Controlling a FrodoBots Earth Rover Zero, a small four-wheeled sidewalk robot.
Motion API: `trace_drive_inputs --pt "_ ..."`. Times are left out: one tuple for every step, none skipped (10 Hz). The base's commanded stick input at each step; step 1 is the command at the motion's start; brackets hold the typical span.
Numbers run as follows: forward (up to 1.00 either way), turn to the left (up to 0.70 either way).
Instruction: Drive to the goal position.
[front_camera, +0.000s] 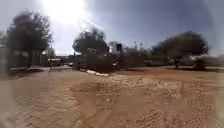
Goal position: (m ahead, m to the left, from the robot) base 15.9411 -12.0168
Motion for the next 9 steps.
trace_drive_inputs --pt "1.0 -0.27" --pt "1.0 -0.27" --pt "1.0 -0.27" --pt "1.0 -0.27" --pt "1.0 -0.27" --pt "1.0 -0.27" --pt "1.0 -0.27" --pt "1.0 -0.27" --pt "1.0 -0.27"
